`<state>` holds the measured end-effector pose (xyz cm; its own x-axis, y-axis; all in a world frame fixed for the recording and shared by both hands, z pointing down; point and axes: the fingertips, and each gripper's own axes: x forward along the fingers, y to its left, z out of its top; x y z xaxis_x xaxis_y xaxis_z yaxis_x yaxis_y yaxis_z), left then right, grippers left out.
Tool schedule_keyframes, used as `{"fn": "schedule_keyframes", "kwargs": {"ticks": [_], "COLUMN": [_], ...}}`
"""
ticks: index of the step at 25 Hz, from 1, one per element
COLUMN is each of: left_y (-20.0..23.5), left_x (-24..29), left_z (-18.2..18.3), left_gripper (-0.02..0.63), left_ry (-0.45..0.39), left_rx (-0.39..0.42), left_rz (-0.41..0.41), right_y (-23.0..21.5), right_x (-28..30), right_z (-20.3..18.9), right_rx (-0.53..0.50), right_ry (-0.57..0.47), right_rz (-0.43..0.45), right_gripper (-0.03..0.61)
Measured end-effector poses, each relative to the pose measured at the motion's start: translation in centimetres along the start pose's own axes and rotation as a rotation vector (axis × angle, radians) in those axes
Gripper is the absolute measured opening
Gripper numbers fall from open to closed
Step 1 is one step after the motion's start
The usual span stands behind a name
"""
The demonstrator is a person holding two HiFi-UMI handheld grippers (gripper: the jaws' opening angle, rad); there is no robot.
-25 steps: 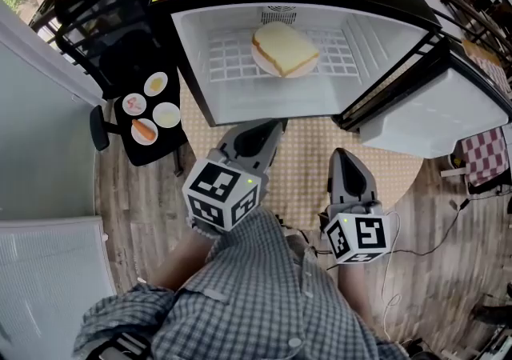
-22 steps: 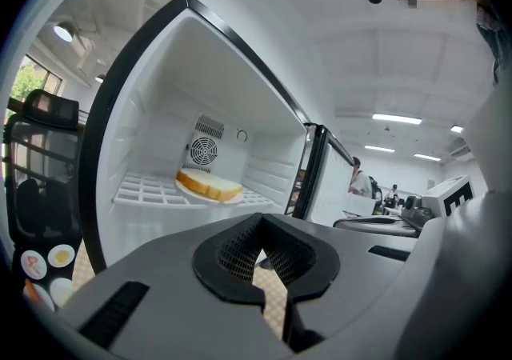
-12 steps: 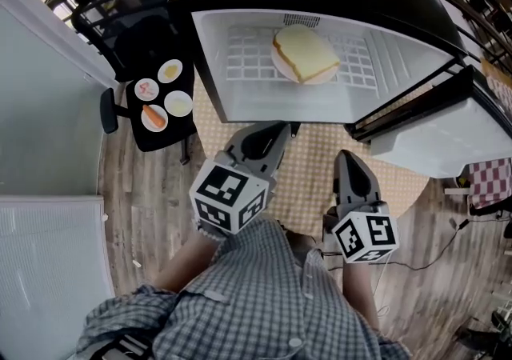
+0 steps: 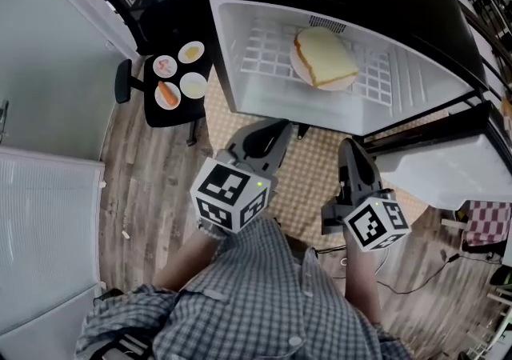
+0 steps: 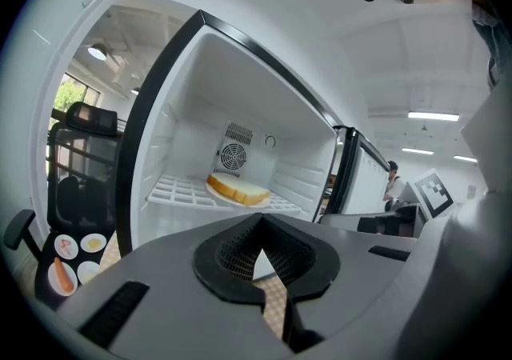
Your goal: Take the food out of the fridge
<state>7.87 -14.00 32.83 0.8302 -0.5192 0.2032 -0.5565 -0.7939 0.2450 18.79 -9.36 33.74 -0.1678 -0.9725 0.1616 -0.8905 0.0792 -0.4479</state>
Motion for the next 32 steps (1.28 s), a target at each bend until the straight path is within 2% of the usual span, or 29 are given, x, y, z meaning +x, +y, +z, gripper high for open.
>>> {"fn": "schedule_keyframes", "kwargs": {"ticks": [8,11,21,32], "left_y": [0.5,1.0,2.0,2.1], "left_x": [-0.5,-1.0,-2.2,-2.2], "left_z": [-0.2,-0.3,-0.7,-0.7], "left_gripper": [0.005,0.005,0.005,0.005], "left_ry": [-0.016,-0.024,-0.03,-0.03], "left_rx": [-0.021,-0.029,-0.052,-0.056], "left_rz": [0.104,0.143,0.212,0.215], "right_y": [-1.8,-2.0,-3.1,-3.3], "right_x": [3.4,5.0,8.6,10.9], "right_z": [0.4,0.6,0.2,0.6], "right_rx": [0.337,0.435,0.649,0.769], "right_ry": [0.001,-0.004,0.024,0.027], "right_rz": [0.117,0.155,0.169,0.195], "right_gripper": [0.011,0.011,0.012,0.013]}}
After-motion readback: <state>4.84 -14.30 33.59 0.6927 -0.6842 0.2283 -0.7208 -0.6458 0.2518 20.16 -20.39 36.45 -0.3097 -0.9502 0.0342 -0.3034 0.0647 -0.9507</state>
